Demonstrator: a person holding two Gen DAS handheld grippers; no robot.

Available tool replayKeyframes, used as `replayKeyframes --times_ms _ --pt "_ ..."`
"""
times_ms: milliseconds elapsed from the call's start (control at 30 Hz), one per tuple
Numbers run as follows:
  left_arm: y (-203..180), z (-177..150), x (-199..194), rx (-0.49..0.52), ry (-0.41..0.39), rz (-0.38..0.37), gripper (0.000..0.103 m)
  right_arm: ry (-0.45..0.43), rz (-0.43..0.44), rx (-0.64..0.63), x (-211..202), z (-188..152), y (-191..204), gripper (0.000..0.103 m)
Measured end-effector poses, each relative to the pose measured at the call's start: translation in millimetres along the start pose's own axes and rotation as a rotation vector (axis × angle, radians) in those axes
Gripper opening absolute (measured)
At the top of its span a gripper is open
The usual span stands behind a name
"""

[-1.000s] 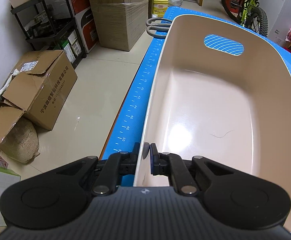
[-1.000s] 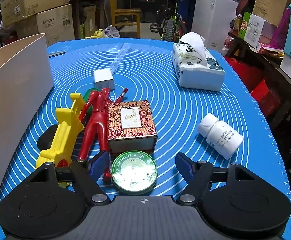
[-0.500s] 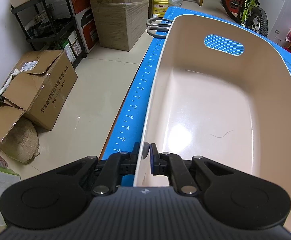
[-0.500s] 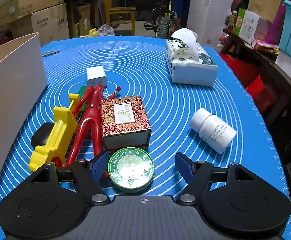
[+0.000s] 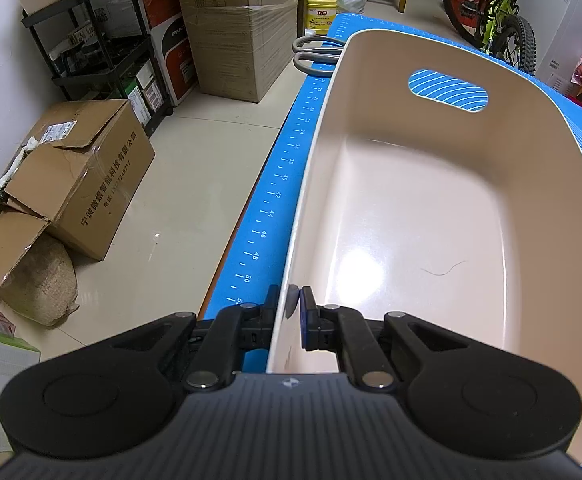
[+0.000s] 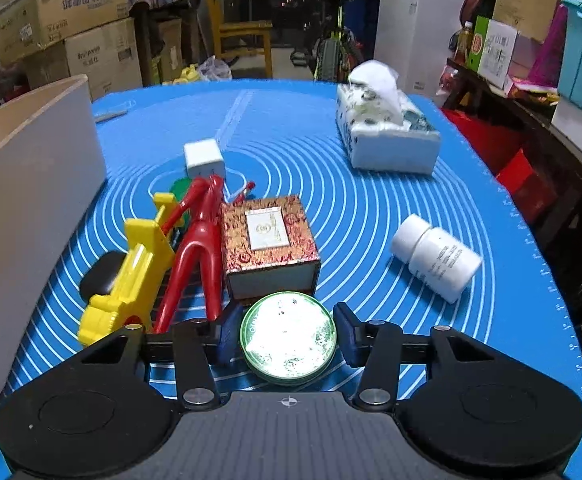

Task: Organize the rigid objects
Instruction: 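Grasp the green round ointment tin with the right gripper, then carry the green tin into the basket and open the right gripper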

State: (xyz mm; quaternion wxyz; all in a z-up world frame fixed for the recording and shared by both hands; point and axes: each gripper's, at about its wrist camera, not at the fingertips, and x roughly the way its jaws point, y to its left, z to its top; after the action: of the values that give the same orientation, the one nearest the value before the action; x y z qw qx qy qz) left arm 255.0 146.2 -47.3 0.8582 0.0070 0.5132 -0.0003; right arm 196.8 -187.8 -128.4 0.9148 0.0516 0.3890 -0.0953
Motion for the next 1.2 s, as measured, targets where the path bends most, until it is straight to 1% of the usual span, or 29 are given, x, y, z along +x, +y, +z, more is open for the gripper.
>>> replayKeyframes --times_ms 300,533,733,900,1100,1200 --pt "0 0 0 -0.001 0.0 -0.002 0.012 -0.078 0.0 0.007 -25 12 -2 0.054" --pt "1 1 0 -0.002 0.0 -0.004 0.011 -0.153 0.041 -0.047 -53 36 16 0.054" --pt "1 1 0 -0.003 -0.001 -0.005 0.011 -0.216 0.112 -0.103 -71 67 48 0.054" --pt "1 1 0 -0.003 -0.001 -0.006 0.011 -0.246 0.175 -0.161 -75 88 87 0.054" --pt "1 1 0 -0.003 -0.001 -0.005 0.011 -0.247 0.262 -0.229 -71 104 139 0.054" --pt "1 1 0 -0.003 -0.001 -0.006 0.011 -0.229 0.299 -0.268 -63 108 167 0.054"
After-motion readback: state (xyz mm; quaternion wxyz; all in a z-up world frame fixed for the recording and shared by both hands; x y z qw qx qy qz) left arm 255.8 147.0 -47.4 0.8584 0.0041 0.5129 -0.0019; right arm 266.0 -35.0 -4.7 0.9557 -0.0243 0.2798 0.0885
